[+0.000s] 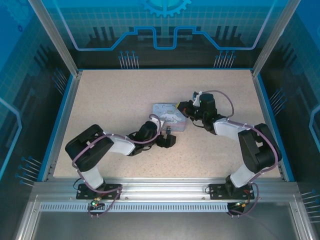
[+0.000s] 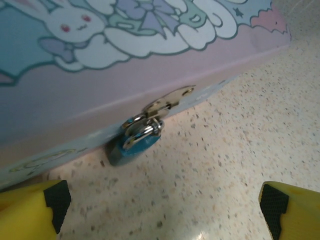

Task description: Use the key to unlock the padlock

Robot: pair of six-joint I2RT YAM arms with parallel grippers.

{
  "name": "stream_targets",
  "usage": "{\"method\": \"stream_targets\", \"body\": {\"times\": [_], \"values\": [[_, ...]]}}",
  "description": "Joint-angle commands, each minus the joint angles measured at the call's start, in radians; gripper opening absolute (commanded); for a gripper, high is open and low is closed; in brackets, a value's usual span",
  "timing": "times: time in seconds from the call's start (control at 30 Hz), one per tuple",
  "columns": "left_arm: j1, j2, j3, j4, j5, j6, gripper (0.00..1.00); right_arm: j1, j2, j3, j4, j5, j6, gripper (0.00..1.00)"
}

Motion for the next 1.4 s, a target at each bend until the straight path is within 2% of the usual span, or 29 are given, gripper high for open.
{"method": "stream_targets", "body": {"times": [0.0,0.33,0.93,1.37], "values": [[0.0,0.06,0.024,0.002,-0.039,0.074,0.98,0.016,0.039,0.03,-0.011,0.001,-0.011,0.0],[-0.01,0.15,0.079,0.077,-0.03,0.087,0.98,0.017,0.107,0.052,0.001,-0.004,-0.009,0.0],[0.004,0.21,0.163,0.197,0.212,-0.105,0.99,0.017,0.148,0.046,0.011,0.016,0.0,0.0],[0.027,0.277,0.115,0.407,0.176,-0.292,0.99,0.017,0.161,0.04,0.031,0.013,0.012,0.0]]}}
